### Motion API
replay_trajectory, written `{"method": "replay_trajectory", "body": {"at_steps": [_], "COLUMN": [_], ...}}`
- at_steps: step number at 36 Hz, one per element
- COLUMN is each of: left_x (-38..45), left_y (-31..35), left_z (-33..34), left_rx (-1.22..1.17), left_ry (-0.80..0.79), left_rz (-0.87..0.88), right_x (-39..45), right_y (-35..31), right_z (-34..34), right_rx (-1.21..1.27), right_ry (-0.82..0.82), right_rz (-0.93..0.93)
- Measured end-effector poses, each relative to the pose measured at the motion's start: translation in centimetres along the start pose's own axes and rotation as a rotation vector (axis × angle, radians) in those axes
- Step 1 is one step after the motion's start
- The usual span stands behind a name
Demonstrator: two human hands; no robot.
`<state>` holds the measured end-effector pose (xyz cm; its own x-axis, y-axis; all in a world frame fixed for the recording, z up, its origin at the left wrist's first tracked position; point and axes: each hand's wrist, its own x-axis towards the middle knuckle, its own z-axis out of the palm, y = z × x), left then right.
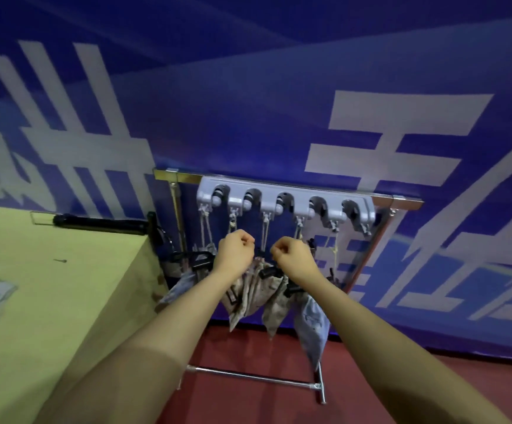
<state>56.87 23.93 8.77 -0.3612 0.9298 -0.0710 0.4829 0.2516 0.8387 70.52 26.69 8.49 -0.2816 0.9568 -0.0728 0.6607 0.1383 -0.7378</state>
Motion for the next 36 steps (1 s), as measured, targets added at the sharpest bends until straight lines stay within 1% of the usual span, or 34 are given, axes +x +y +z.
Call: {"method": "replay_trajectory", "body": {"at_steps": [7,8,13,18,23,31,36], "left_x": [-0.3,-0.3,0.0,0.4,0.8,-0.3,-0.3], "left_y": [-6.4,-6.6,-12.3,-17.9,-24.1,-32.3,-36.6], "left_z": [-8.9,-9.0,-16.4,-23.2,-29.6,-36.1,-38.3], "left_rx": [0.019,0.009,-0.004,0.059,0.12,0.119,0.179], "left_ry": [0.087,0.091,0.125,0.142,0.127,0.1,0.087], "left_rz": [-0.026,-0.029,-0.069,-0.085,-0.177,-0.332,-0.378], "right_x": [-0.4,-0.5,-0.2,0.0,0.4,1.4,2.0], "right_y": [-6.9,-7.1,-13.0,-18.2,-22.4,-26.0,-26.8], "right_z": [7.6,7.7,15.2,22.5,30.4,38.9,44.0], "right_rx": [0.013,0.004,0.017,0.024,0.042,0.016,-0.12], "right_ry": [-0.075,-0.072,-0.112,-0.158,-0.235,-0.399,-0.529], "right_rz": [-0.072,-0.074,-0.113,-0.127,-0.136,-0.12,-0.189]}}
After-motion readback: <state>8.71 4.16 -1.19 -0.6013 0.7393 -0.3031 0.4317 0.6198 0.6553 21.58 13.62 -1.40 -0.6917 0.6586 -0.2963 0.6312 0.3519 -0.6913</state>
